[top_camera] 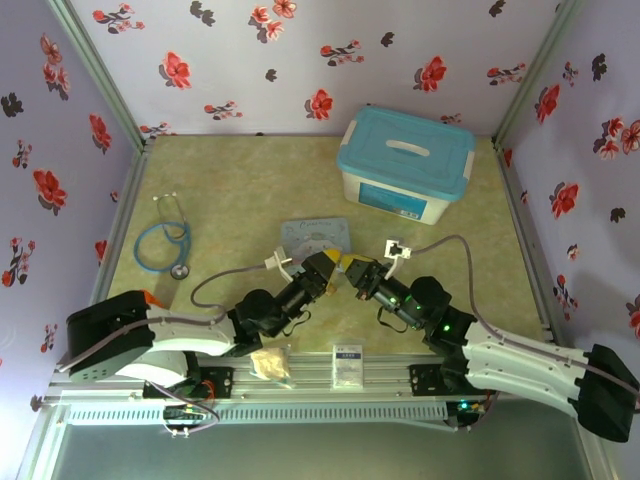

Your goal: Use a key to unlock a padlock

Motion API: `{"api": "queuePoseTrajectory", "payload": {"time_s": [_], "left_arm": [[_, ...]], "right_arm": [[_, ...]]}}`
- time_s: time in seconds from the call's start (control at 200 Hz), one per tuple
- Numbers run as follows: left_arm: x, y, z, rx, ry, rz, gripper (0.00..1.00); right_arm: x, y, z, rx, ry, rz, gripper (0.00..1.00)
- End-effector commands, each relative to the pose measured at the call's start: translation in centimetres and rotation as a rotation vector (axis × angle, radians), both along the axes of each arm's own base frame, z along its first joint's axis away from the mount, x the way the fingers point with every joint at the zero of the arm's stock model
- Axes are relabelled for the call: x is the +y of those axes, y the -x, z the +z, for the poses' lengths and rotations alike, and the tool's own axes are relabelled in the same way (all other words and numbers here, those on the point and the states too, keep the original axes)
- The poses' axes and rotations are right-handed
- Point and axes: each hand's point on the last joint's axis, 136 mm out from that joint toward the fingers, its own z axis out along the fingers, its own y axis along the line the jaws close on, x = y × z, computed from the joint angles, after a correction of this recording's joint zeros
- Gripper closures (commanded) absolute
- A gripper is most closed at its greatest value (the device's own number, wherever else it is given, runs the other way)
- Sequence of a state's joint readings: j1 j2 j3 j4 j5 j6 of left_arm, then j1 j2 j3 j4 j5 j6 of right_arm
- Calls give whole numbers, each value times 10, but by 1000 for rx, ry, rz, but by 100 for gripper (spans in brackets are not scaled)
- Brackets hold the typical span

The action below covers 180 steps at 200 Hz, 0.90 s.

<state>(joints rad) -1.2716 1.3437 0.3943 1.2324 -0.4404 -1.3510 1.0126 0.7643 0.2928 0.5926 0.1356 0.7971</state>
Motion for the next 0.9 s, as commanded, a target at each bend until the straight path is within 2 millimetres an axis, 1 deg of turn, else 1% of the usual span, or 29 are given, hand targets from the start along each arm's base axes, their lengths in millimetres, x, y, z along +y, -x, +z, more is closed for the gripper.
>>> {"api": "queuePoseTrajectory", "payload": {"time_s": [0.0,0.1,0.175,0.215,0.255,0.29,0.335,0.375,0.455,0.57,0.615,0.725,0.865,0.895], "left_arm": [[13,-3,16,-33,46,47,13],[14,-4,19,-35,56,46,17],[14,-4,21,-45,51,44,19],[13,-4,17,-37,40,40,20],[11,-6,8,-2,26,36,20],[9,-7,0,36,15,30,17],[6,-8,-9,67,4,25,11],[2,-7,-12,75,5,13,7],[-7,-5,-9,57,19,-14,1],[-21,-2,-6,52,37,-49,0],[-22,-2,-6,57,51,-53,0],[-18,-3,-7,66,60,-38,0],[3,-5,1,31,56,23,0],[9,-6,2,24,57,37,2]], "right_arm": [[-4,0,-6,17,3,-20,100],[-5,-1,-11,22,12,-27,100],[-5,-2,-12,19,12,-30,100],[-4,-2,-10,15,7,-30,100],[-4,-3,-7,8,-3,-32,100],[-4,-3,-5,4,-8,-32,100],[-2,-4,-2,-5,-5,-33,100],[1,-5,0,-11,1,-28,100],[8,-7,1,-18,10,-15,100],[21,-10,3,-22,4,7,100],[26,-10,4,-24,-3,21,100],[31,-11,-1,-11,-13,29,100],[29,-8,-10,5,-9,24,100],[29,-6,-12,10,-3,26,100]]}}
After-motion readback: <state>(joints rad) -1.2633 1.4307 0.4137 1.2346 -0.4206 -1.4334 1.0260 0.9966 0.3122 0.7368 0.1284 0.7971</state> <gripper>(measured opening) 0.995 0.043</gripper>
